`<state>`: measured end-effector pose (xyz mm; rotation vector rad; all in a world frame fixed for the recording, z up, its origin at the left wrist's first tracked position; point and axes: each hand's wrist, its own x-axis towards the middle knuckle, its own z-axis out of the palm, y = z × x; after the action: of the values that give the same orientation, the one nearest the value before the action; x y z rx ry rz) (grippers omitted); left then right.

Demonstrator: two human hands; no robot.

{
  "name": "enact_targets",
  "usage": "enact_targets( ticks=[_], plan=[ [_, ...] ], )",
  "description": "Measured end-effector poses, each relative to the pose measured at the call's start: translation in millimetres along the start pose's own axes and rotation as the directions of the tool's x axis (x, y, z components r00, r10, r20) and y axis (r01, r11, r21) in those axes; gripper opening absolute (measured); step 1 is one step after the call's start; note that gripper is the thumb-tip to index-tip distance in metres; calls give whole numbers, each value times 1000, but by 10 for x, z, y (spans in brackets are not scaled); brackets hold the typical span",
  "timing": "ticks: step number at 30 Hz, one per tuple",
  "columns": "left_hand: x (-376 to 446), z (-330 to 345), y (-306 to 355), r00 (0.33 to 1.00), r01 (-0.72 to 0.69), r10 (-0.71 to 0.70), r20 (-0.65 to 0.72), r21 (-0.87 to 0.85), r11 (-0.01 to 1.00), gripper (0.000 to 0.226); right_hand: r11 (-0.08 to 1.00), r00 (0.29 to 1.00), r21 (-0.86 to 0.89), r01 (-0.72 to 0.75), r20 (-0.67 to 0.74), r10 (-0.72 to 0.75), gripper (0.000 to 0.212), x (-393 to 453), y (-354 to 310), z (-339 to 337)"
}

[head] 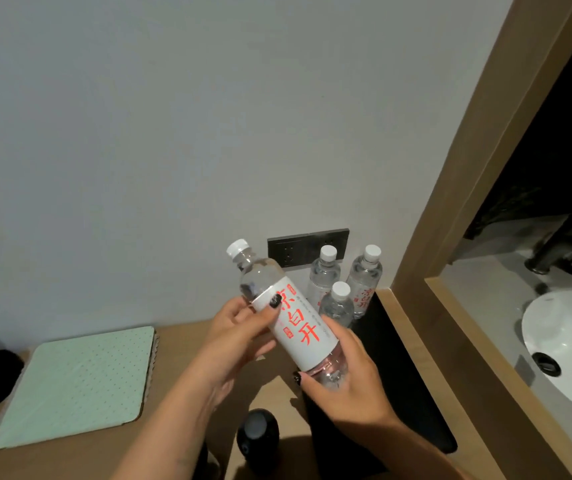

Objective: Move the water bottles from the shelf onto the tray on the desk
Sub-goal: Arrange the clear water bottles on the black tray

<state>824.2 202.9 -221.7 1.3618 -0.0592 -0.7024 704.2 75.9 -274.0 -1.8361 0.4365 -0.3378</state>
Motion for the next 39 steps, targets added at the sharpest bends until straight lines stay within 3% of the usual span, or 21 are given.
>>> enact_targets(
  ticks=[5,9,11,14,16,18,21,24,28,30,33,35,39],
  plan=[
    [38,333,-283,992,84,-79,101,-45,995,41,995,997,56,-83,6,82,80,-225,164,-251],
    [100,564,-405,987,74,-77,144,23,997,40,985,972,-89,-150,171,163,74,-253,147,-734],
    [107,685,-449,981,1,-25,192,127,992,47,984,986,-134,-115,102,129,65,-182,38,-1031],
    [105,872,-538,940,-173,60,335,319,932,61,998,991,15,-66,-119,67,54,4,-211,-1341],
    [112,999,-615,906,-270,64,419,456,848,66,1000,992,-11,-7,-124,6,50,137,-317,-1418],
    [127,1113,-702,885,-305,31,465,528,793,66,987,997,-158,13,-79,-26,38,240,-323,-1415],
    [170,1215,-829,891,-294,24,454,535,792,64,945,997,-326,-7,-72,-18,30,355,-202,-1387],
    [247,1238,-877,911,-256,29,411,509,822,65,966,997,-251,-62,-55,50,36,423,-70,-1392],
    [362,1234,-825,910,-294,86,405,487,823,76,987,992,-156,-49,-125,29,19,539,76,-1420],
    [435,1214,-706,910,-390,230,344,526,756,83,988,986,-143,-59,-165,35,19,634,102,-1447],
    [615,1138,-448,795,-561,521,311,704,436,81,981,987,-192,-35,-160,4,17,795,139,-1451],
    [782,1074,-362,799,-528,498,337,790,312,82,957,995,-289,-4,-98,-26,17,902,186,-1416],
    [1040,1004,-480,926,-344,270,262,880,326,93,917,999,-399,23,-24,-35,21,1102,350,-1354]
  ],
)
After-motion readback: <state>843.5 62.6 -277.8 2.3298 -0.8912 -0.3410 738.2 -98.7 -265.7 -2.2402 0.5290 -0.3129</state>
